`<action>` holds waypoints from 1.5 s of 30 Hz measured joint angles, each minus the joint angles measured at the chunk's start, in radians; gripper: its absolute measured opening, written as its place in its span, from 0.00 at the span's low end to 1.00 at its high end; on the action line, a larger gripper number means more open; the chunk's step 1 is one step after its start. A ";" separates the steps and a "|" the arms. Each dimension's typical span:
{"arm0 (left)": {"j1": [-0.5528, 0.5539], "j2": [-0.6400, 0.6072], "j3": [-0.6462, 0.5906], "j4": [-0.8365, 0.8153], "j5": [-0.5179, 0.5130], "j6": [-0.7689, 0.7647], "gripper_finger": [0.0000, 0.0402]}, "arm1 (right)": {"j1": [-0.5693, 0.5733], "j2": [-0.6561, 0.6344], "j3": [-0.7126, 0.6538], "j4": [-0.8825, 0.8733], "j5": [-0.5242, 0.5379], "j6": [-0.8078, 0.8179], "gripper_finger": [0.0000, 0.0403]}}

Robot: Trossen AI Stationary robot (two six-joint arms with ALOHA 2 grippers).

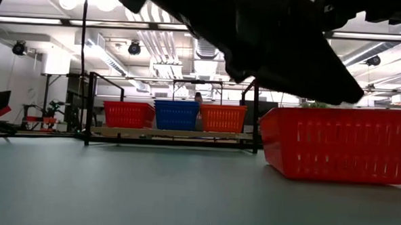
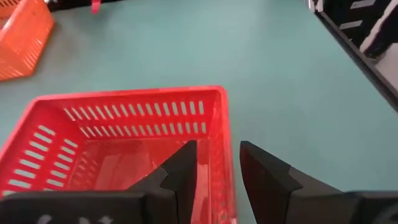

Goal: Stack baskets on shelf by color
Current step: Stack the red bin on top of the red bin on the shelf

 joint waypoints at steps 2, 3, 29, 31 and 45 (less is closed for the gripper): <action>0.005 0.014 0.001 0.007 0.019 -0.002 0.26 | 0.000 0.000 0.000 0.000 0.013 0.000 0.16; 0.006 0.017 0.001 0.003 0.023 -0.002 0.26 | 0.000 0.000 0.000 -0.002 0.014 -0.001 0.16; 0.006 -0.030 -0.017 -0.105 -0.069 0.149 0.00 | 0.000 0.002 0.001 -0.065 0.092 -0.014 0.16; -0.001 -0.075 -0.017 -0.183 -0.086 0.181 0.00 | 0.000 -0.003 0.000 -0.079 0.091 -0.010 0.16; -0.004 -0.631 -0.346 -0.453 -0.185 0.353 0.00 | 0.000 -0.052 0.000 -0.086 0.091 -0.074 0.16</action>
